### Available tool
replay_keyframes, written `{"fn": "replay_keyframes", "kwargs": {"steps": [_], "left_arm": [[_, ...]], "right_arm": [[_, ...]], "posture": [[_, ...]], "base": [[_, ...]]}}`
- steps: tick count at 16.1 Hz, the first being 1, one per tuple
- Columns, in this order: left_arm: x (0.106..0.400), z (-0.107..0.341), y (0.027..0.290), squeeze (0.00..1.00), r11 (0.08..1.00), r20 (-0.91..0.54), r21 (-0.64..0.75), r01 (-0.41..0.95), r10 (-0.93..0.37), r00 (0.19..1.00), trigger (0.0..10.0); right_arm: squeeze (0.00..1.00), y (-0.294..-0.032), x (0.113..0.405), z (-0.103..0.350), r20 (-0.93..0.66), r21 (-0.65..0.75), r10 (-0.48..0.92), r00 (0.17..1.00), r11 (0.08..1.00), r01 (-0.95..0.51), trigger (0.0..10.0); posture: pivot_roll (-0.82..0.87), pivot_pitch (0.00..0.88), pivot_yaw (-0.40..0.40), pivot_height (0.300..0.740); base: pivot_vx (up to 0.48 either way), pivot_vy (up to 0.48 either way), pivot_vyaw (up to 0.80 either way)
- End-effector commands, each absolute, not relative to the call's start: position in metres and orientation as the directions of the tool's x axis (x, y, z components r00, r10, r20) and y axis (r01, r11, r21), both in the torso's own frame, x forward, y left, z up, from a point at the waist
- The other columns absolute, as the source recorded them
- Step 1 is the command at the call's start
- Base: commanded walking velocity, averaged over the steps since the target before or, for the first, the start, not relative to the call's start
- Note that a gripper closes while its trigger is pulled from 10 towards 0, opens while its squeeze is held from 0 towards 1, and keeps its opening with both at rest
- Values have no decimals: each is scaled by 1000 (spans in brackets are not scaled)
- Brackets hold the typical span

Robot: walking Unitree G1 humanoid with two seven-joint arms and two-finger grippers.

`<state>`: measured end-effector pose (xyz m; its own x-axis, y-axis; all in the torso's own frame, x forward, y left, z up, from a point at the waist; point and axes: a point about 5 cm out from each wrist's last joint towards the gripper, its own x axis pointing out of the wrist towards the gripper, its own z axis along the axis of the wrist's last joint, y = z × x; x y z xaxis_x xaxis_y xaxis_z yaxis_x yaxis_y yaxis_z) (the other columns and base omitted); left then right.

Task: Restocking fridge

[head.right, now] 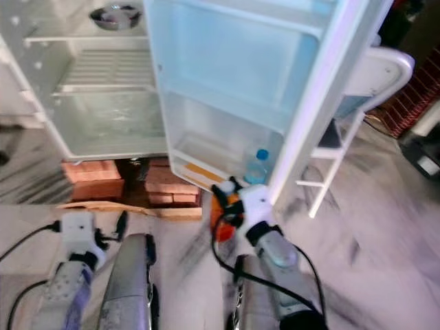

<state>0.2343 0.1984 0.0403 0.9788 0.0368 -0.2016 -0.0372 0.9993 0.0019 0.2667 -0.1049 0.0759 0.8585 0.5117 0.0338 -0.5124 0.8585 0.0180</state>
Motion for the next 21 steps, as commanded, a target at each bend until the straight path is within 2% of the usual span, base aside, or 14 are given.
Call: {"fn": "replay_keyframes", "kwargs": {"steps": [1, 7, 10, 14, 17, 19, 21], "left_arm": [[239, 51, 195, 0, 1000, -158, 11, -26, 28, 987, 10000], [227, 56, 200, 0, 999, -165, 45, -30, 37, 986, 10000], [214, 61, 202, 0, 996, -169, 81, -33, 46, 985, 10000], [194, 68, 205, 0, 991, -175, 129, -32, 55, 983, 10000], [180, 73, 206, 0, 991, -200, 134, -27, 53, 978, 10000], [174, 75, 204, 0, 991, -217, 131, -22, 51, 975, 10000], [171, 76, 203, 0, 991, -227, 130, -19, 48, 973, 10000]], "right_arm": [[0, -101, 273, 90, 97, -24, 526, 845, 850, -527, 10000], [0, -66, 307, 121, 209, -120, 564, 799, 825, -552, 10000], [0, -44, 328, 145, 281, -267, 603, 747, 796, -543, 10000], [0, -37, 341, 165, 325, -464, 629, 706, 757, -460, 10000], [0, -41, 348, 158, 291, -595, 630, 721, 709, -379, 10000], [0, -37, 344, 138, 221, -702, 649, 728, 624, -344, 10000], [0, -33, 339, 121, 160, -701, 644, 748, 608, -373, 10000]], "posture": [[98, 148, -75, 550], [143, 204, -79, 550], [194, 249, -86, 550], [232, 307, -89, 550], [256, 354, -82, 550], [261, 365, -76, 550], [272, 374, -81, 550]], "base": [[0, 0, 0], [0, 0, 0], [0, 0, 0], [0, 0, 0], [0, 0, 0], [0, 0, 0], [0, 0, 0]]}}
